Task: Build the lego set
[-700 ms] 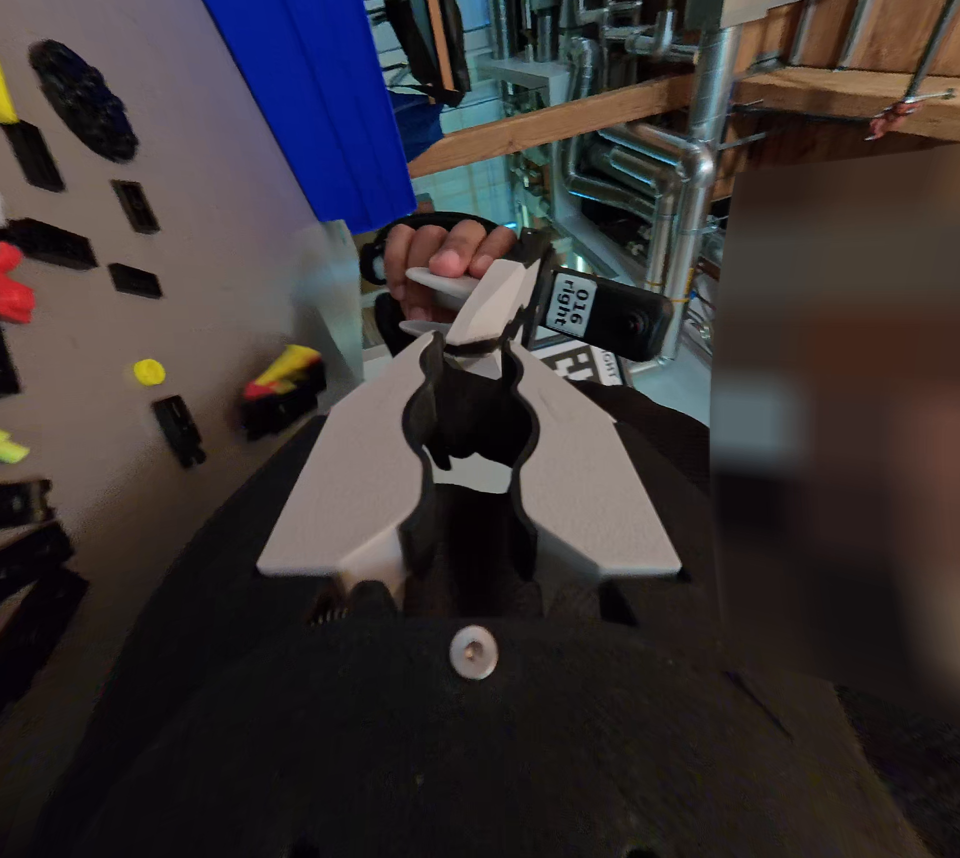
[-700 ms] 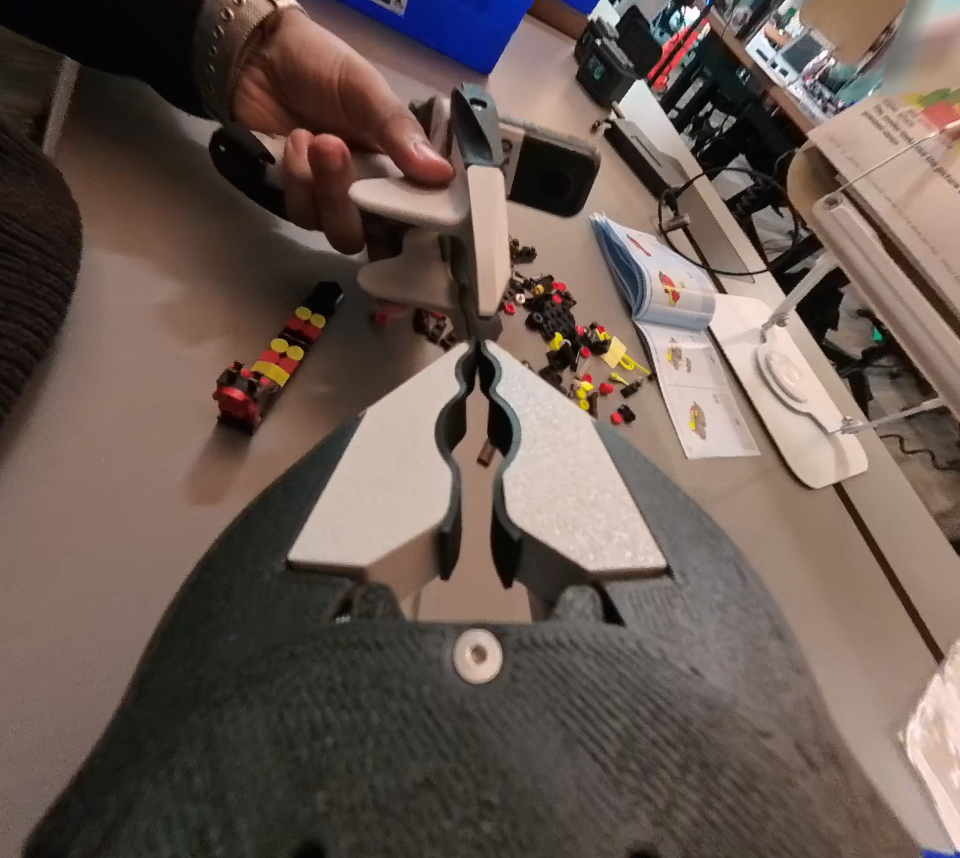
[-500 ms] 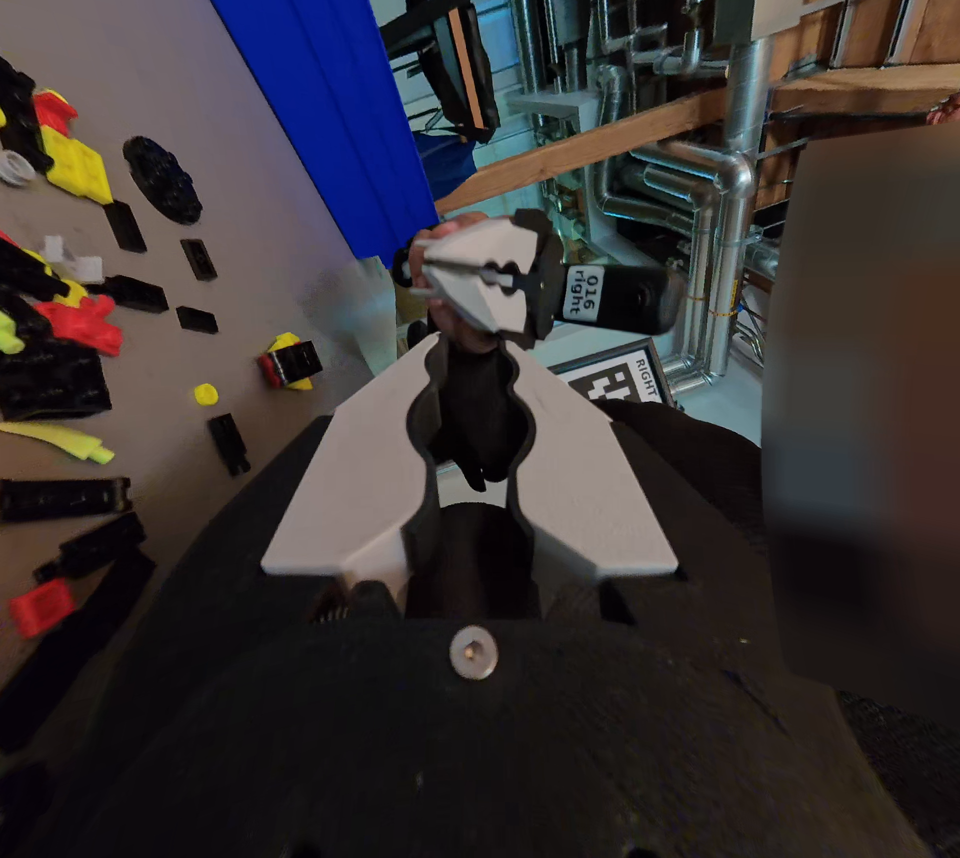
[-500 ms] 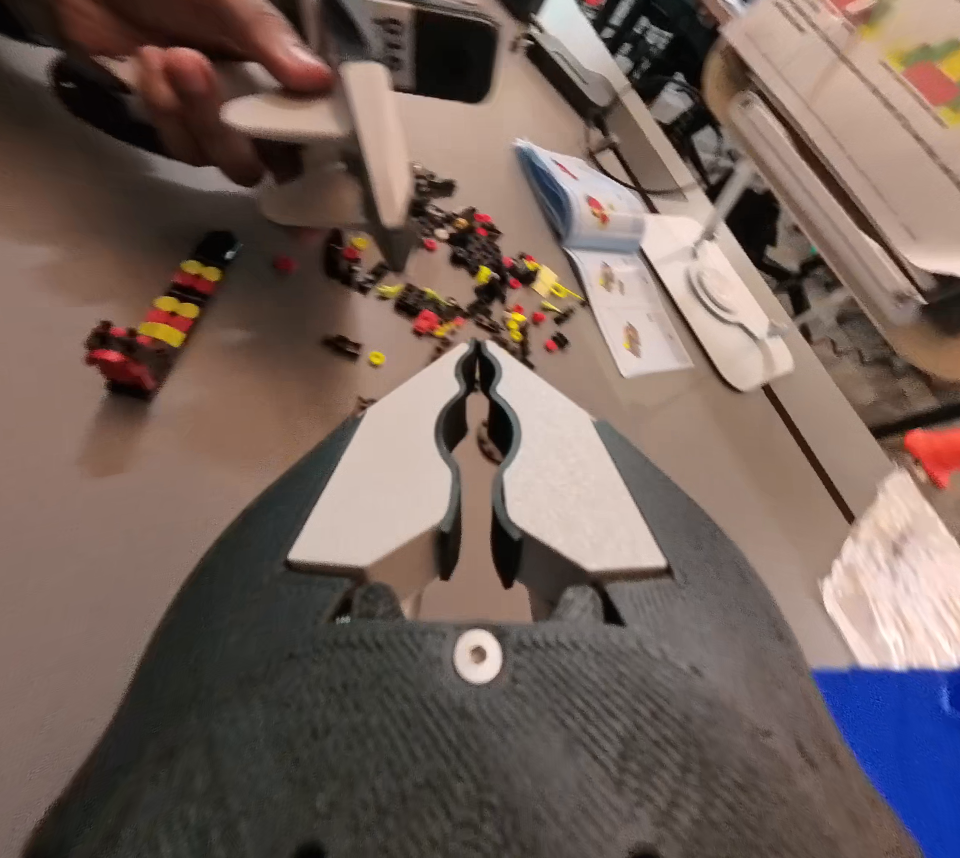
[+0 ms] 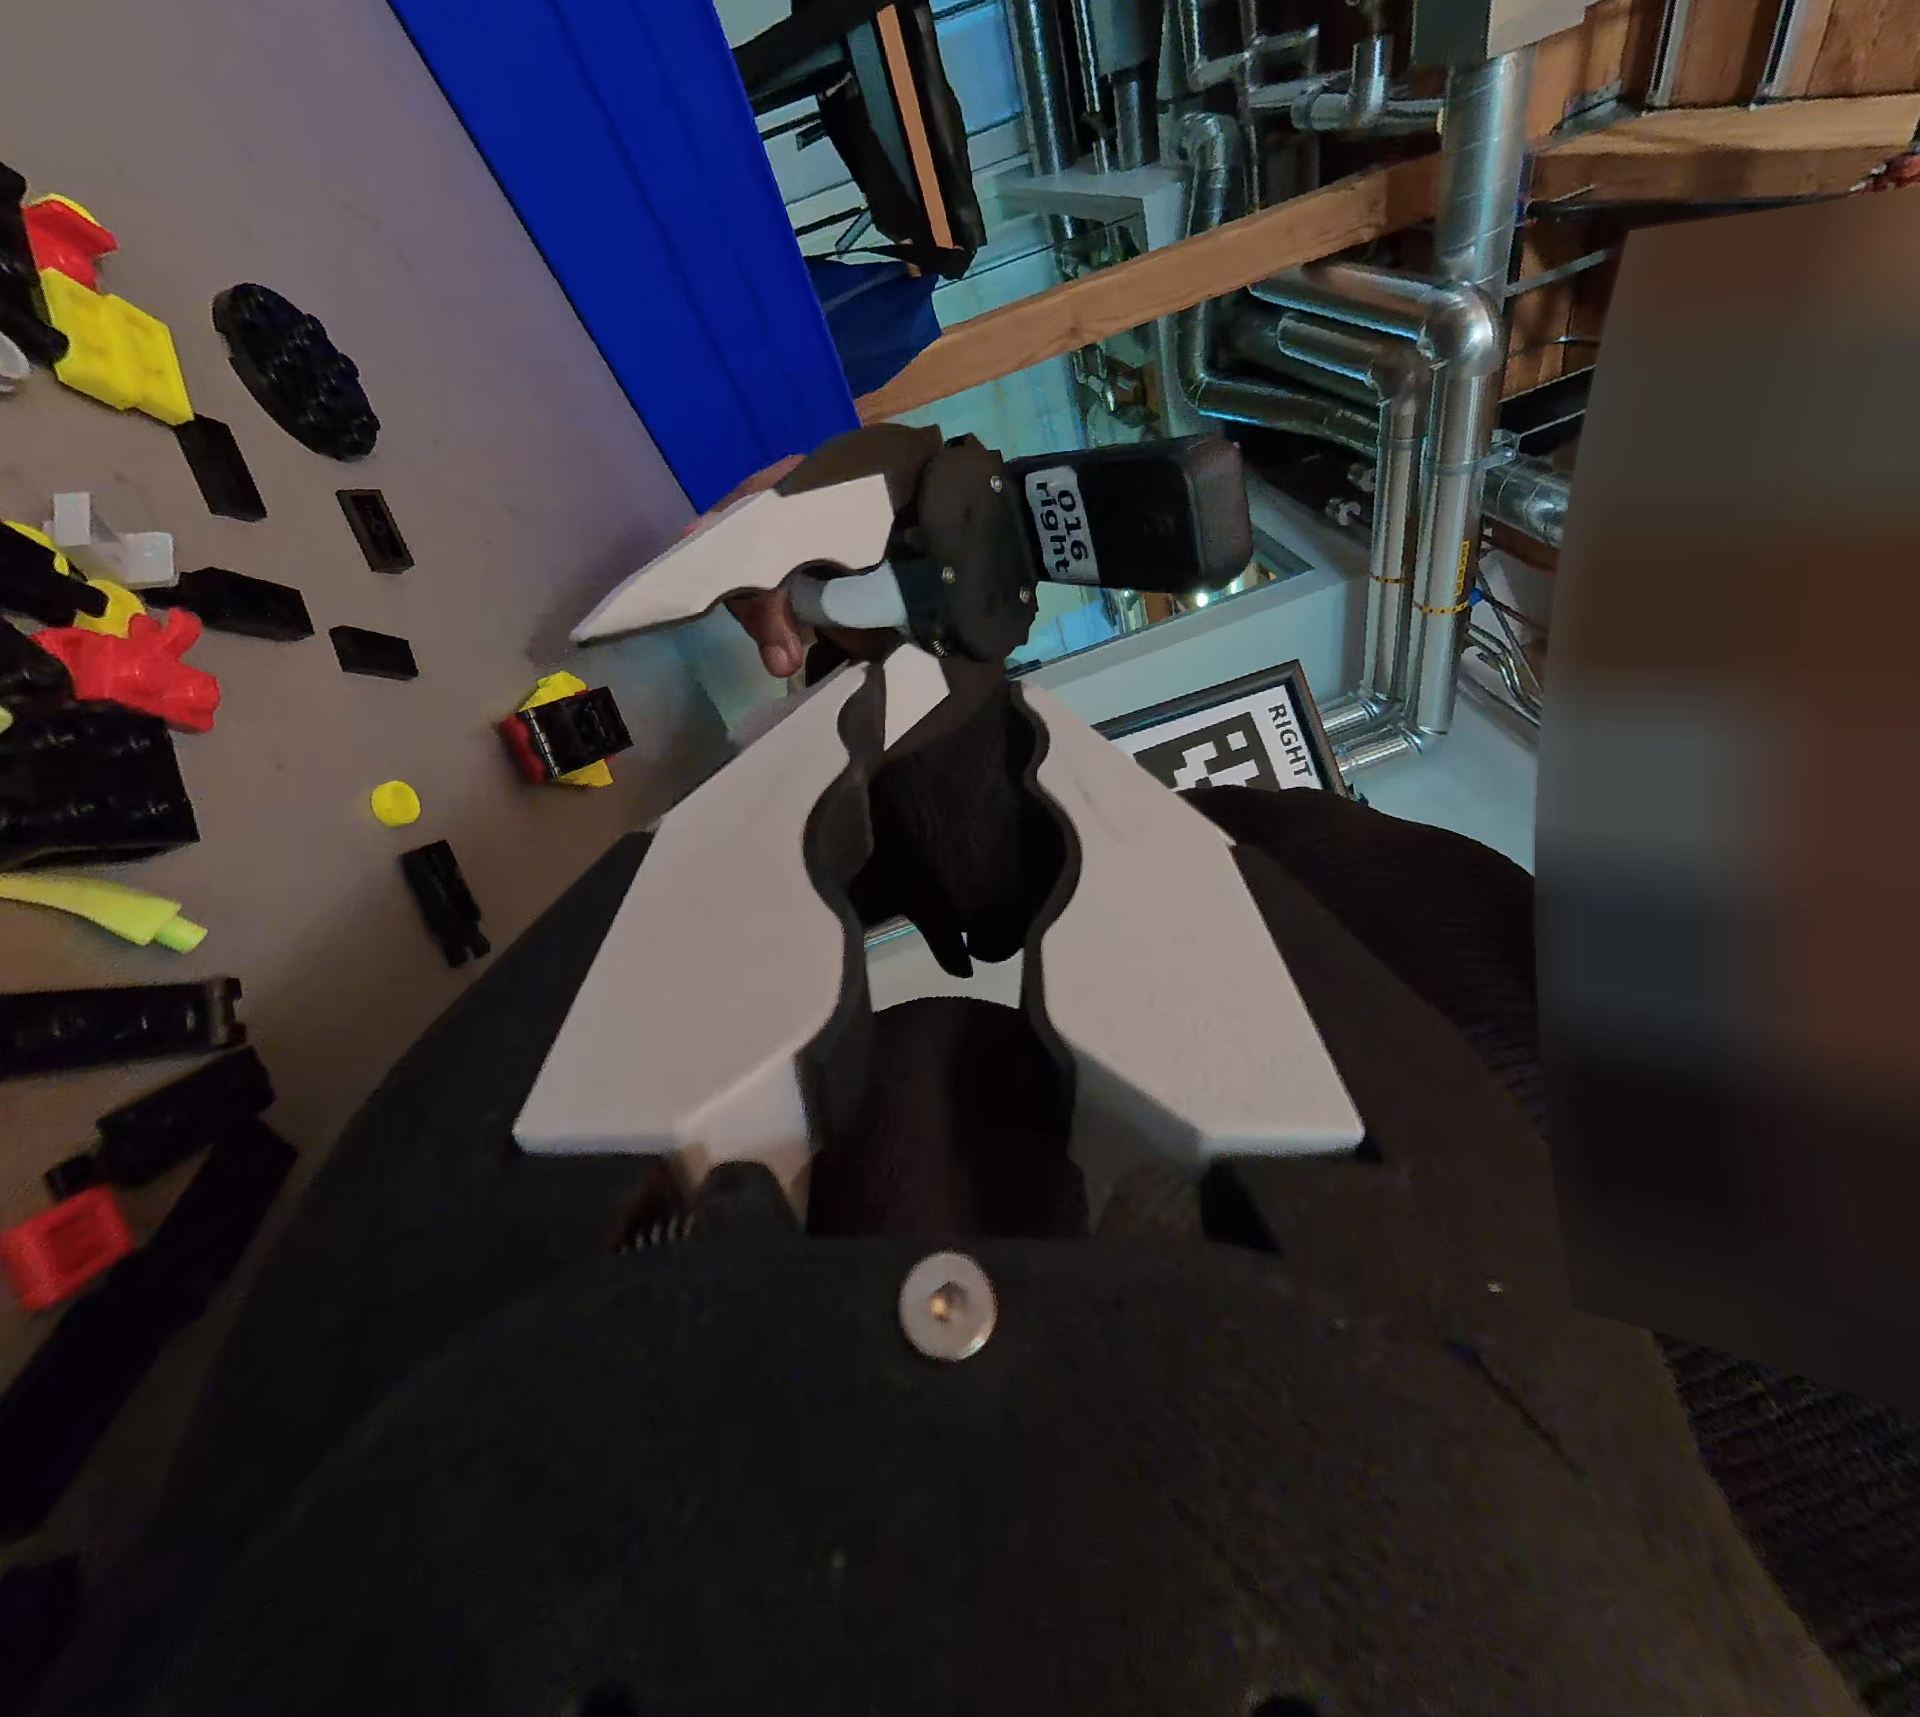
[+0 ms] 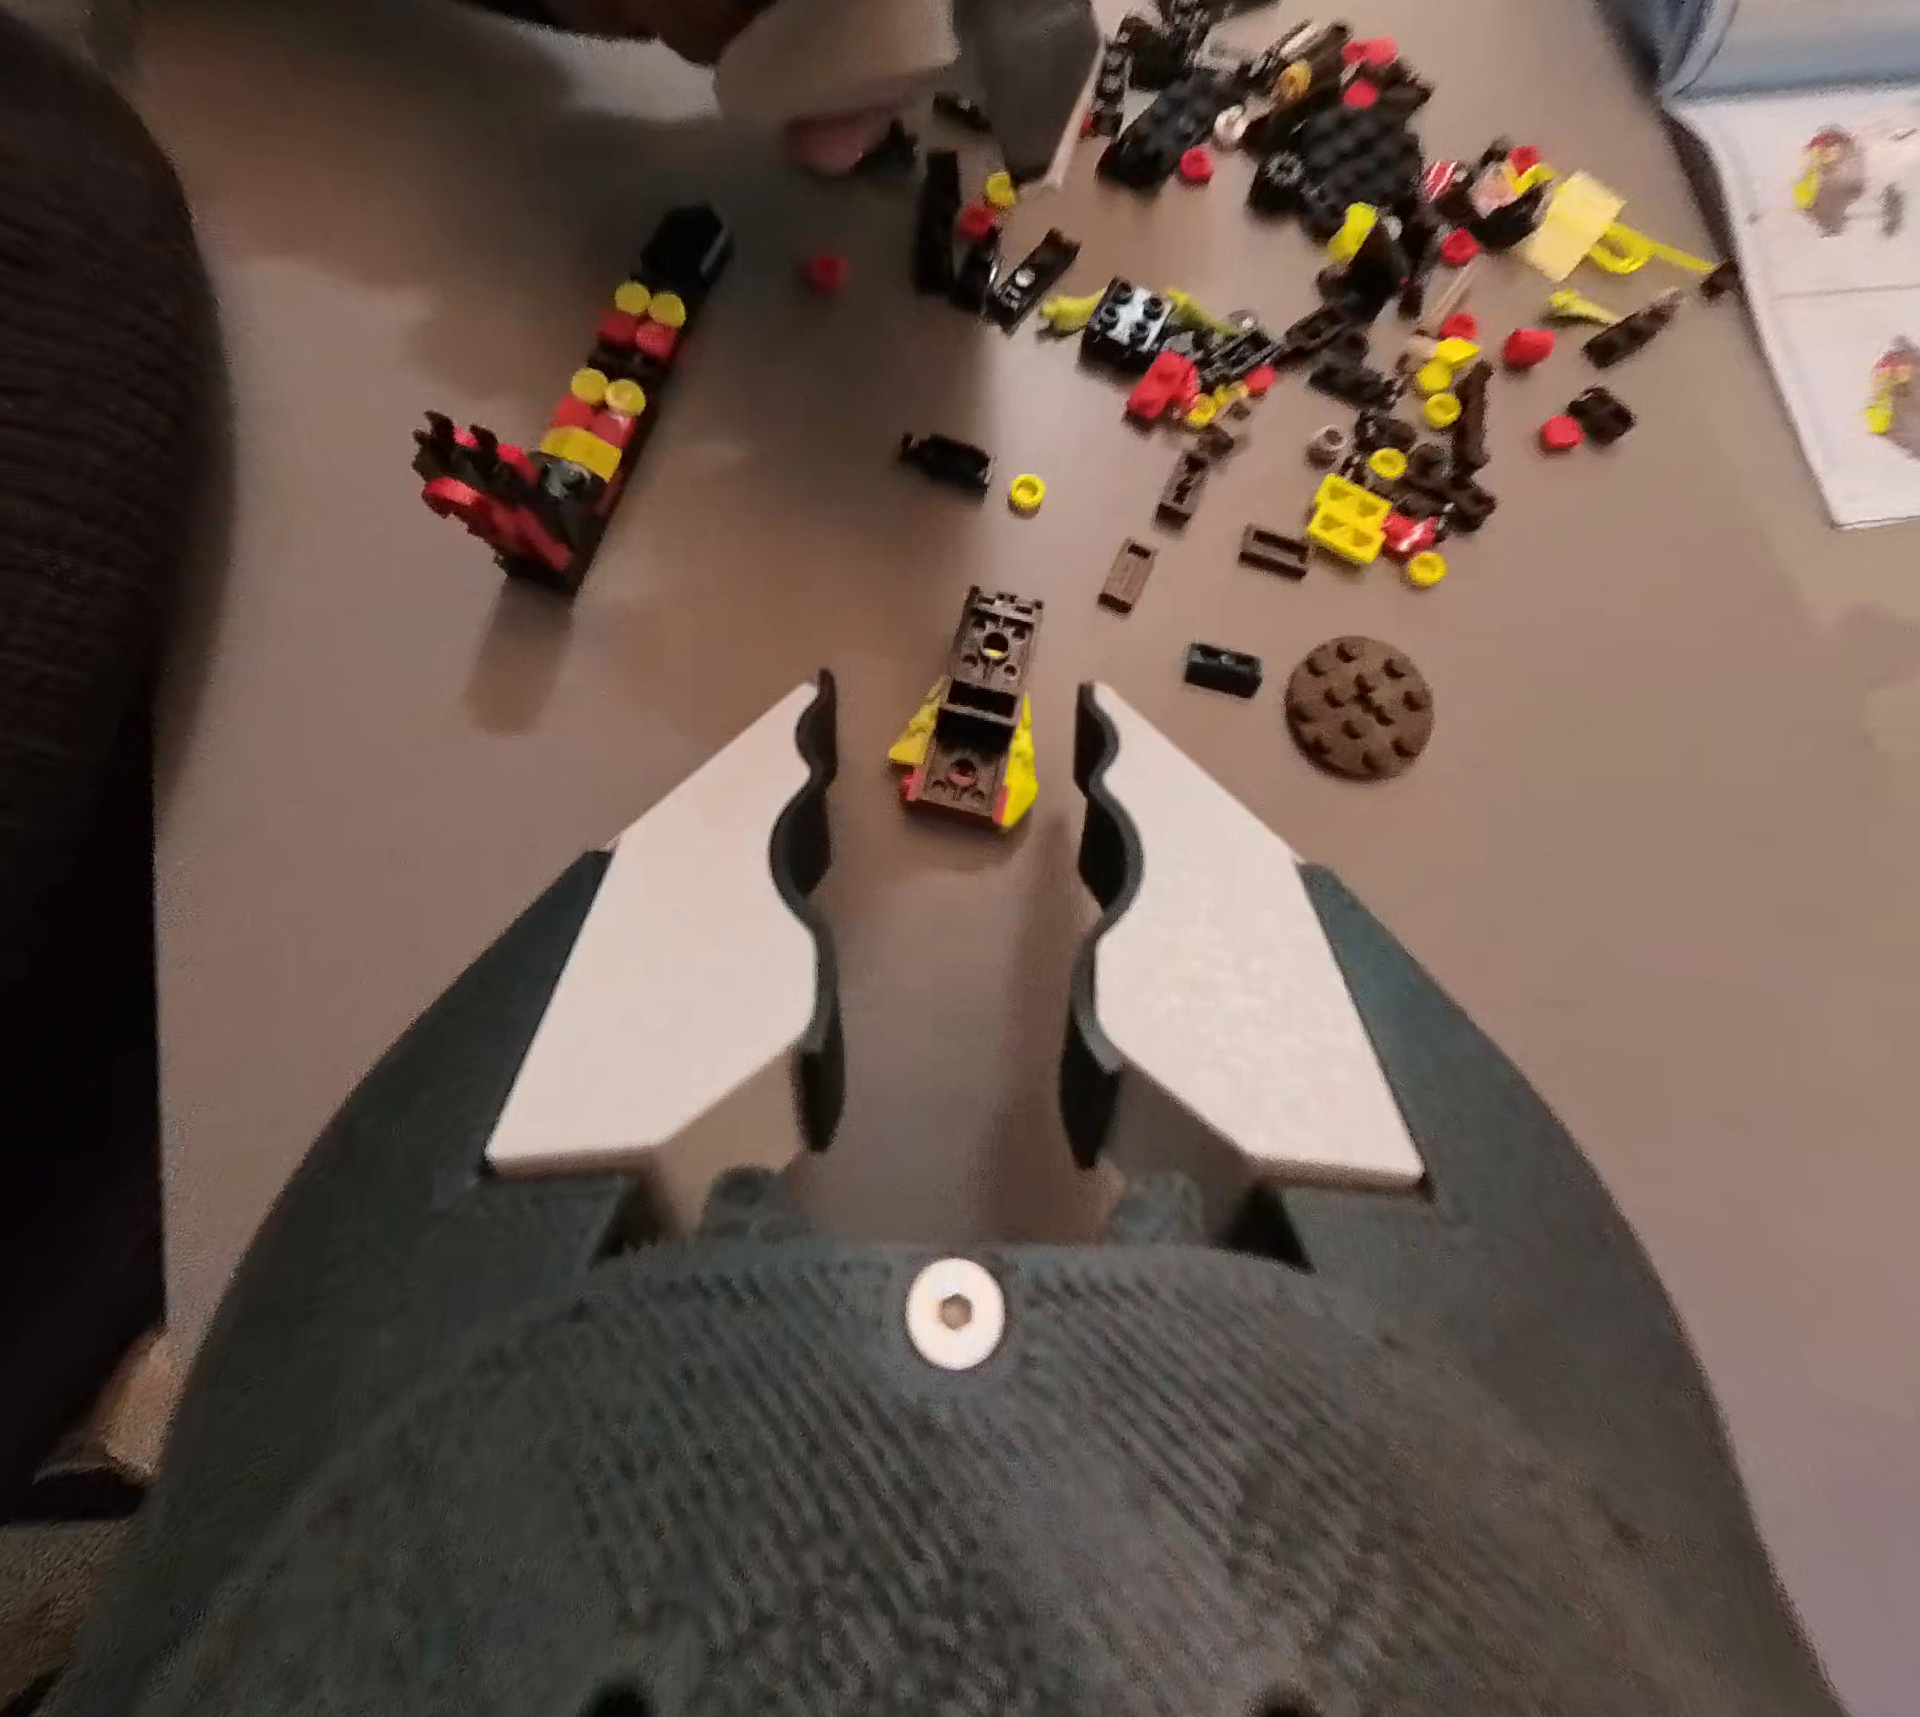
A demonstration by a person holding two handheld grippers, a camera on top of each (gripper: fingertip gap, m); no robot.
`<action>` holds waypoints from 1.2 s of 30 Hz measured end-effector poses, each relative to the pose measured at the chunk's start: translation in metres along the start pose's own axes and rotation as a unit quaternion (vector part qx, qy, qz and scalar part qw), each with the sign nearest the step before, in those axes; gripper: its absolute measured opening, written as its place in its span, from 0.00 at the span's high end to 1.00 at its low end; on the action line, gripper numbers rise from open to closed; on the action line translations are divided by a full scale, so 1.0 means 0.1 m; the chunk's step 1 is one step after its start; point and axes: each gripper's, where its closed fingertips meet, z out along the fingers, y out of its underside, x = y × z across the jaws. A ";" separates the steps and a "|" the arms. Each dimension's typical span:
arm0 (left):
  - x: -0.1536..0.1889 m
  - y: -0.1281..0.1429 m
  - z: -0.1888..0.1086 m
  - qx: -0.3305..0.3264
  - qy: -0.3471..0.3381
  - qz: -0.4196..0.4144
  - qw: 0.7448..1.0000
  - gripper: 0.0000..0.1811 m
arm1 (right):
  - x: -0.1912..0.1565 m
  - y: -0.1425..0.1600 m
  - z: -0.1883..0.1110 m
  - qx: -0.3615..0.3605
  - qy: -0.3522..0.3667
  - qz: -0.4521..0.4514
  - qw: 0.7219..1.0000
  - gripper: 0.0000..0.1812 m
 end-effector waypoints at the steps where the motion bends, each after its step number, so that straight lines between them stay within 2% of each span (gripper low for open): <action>1: 0.00 0.00 0.00 -0.001 -0.001 0.002 1.000 0.89 | -0.01 0.03 0.03 -0.010 -0.002 0.003 1.000 0.75; 2: 0.00 0.01 0.00 -0.003 -0.003 0.005 1.000 0.88 | -0.01 0.06 0.06 -0.022 -0.002 0.005 1.000 0.76; 4: -0.01 0.02 0.01 -0.006 -0.007 0.010 1.000 0.87 | 0.00 0.13 0.10 -0.046 0.001 0.009 0.999 0.85; 6: -0.01 0.02 0.01 -0.009 -0.010 0.018 1.000 0.86 | -0.02 0.10 0.09 -0.044 -0.004 0.007 0.999 0.87; 10: 0.02 0.03 0.03 -0.018 -0.025 0.069 0.997 0.75 | -0.06 -0.16 -0.01 0.024 -0.029 0.045 0.998 0.88; 14: 0.00 0.04 0.05 -0.033 -0.085 0.190 0.978 0.65 | -0.10 -0.32 -0.09 0.084 -0.094 0.142 0.982 0.88; 16: 0.00 0.08 0.07 -0.049 -0.120 0.271 0.954 0.62 | -0.13 -0.44 -0.15 0.125 -0.149 0.212 0.958 0.88; 21: -0.03 0.28 0.18 -0.102 -0.165 0.424 0.885 0.61 | -0.12 -0.71 -0.31 0.215 -0.286 0.404 0.842 0.89; 25: -0.07 0.27 0.20 -0.100 -0.202 0.487 0.844 0.67 | -0.19 -0.71 -0.32 0.206 -0.346 0.469 0.786 0.89; 31: -0.10 0.32 0.22 -0.112 -0.207 0.508 0.829 0.79 | -0.26 -0.82 -0.34 0.220 -0.415 0.523 0.711 0.89; 34: -0.07 0.33 0.22 -0.113 -0.201 0.515 0.825 0.87 | -0.25 -0.83 -0.36 0.227 -0.427 0.535 0.693 0.89; 36: -0.05 0.34 0.23 -0.114 -0.195 0.516 0.826 0.88 | -0.25 -0.83 -0.37 0.227 -0.435 0.537 0.686 0.89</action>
